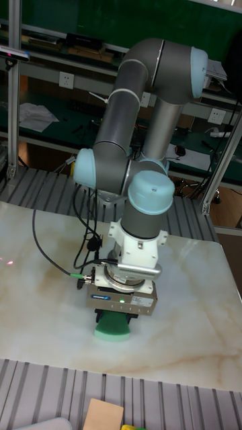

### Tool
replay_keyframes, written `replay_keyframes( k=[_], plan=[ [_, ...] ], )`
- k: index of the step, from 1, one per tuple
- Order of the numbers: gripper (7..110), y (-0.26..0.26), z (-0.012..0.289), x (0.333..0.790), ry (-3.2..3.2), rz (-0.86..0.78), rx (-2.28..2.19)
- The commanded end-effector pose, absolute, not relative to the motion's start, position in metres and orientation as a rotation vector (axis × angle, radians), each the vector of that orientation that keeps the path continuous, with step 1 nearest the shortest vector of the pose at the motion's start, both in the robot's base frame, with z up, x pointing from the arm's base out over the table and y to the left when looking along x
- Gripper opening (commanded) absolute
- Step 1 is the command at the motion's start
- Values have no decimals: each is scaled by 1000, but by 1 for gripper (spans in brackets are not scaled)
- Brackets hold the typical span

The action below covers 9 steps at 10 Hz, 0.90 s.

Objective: Clean the tabletop with a sponge

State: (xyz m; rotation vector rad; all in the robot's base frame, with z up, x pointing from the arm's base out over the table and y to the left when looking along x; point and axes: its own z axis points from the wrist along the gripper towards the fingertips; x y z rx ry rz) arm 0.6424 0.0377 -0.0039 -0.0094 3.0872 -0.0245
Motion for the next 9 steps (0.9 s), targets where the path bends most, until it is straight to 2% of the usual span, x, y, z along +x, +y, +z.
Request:
replay_keyframes(
  k=[1,6,9],
  plan=[
    [7,73,-1,643,3093,-2,67],
    [7,85,6,644,3097,6,93],
    [7,60,15,648,3102,-91,20]
  ],
)
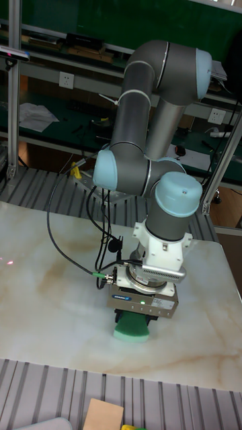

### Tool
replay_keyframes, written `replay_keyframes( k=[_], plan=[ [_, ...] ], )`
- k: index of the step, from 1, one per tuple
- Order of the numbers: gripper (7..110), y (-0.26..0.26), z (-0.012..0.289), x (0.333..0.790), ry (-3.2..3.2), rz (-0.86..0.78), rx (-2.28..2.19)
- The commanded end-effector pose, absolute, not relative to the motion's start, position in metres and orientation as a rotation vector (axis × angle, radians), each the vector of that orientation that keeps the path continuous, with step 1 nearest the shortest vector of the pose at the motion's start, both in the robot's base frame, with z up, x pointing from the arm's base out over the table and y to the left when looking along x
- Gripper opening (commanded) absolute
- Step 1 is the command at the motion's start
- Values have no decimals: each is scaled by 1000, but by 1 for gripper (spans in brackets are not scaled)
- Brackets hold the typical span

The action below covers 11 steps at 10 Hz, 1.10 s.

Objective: Clean the tabletop with a sponge

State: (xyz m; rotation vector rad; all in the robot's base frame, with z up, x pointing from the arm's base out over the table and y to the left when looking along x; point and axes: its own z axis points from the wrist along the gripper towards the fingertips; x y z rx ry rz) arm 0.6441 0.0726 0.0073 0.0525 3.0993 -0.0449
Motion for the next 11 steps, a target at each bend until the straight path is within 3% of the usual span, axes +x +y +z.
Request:
replay_keyframes(
  k=[1,4,7,11],
  plan=[
    [7,50,18,648,3114,-70,-10],
    [7,0,16,647,3070,4,-146],
    [7,-68,7,620,3082,-22,-265],
    [7,-116,9,619,3046,9,-334]
  ],
)
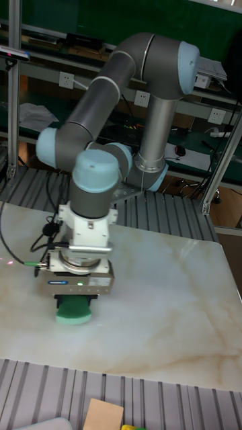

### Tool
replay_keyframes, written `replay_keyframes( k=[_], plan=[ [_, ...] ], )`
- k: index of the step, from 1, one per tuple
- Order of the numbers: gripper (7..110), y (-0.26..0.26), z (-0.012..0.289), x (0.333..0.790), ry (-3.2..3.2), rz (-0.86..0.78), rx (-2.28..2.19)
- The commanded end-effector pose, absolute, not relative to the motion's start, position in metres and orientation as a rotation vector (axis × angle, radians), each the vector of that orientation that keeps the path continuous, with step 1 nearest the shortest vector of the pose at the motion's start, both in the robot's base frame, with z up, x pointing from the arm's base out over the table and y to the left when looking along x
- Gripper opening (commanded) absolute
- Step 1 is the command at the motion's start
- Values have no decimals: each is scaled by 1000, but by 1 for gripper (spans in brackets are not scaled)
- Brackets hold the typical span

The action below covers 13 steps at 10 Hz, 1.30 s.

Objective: Clean the tabletop with a sponge

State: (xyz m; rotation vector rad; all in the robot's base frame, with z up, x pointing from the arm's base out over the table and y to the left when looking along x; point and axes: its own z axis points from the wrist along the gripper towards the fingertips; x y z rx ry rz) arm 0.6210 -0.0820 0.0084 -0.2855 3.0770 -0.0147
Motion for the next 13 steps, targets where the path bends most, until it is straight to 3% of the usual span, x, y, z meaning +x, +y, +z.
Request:
replay_keyframes(
  k=[1,13],
  plan=[
    [7,-122,2,621,3024,17,-334],
    [7,-98,-12,628,3042,101,-243]
  ],
)
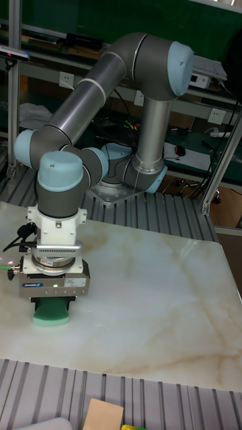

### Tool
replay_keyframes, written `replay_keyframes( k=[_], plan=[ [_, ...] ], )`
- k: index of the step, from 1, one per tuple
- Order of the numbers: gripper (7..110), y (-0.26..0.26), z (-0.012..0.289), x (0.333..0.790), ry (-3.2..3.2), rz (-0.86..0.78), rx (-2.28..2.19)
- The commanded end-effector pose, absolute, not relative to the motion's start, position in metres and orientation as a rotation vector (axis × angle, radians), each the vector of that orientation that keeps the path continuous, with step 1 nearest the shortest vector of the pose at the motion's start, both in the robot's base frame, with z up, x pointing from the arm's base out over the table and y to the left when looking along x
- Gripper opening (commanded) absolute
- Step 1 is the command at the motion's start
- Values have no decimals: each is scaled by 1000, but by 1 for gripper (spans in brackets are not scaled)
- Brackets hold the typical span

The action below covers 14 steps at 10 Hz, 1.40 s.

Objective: Clean the tabletop with a sponge

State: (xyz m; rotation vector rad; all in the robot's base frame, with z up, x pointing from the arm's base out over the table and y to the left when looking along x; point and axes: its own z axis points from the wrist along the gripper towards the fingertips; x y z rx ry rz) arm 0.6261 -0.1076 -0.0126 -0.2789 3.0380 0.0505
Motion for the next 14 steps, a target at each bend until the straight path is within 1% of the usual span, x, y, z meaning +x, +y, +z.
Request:
replay_keyframes(
  k=[1,9,14],
  plan=[
    [7,-97,-11,627,3044,108,-243],
    [7,-81,-14,629,3057,113,-219],
    [7,-78,-8,630,3095,-5,-180]
  ],
)
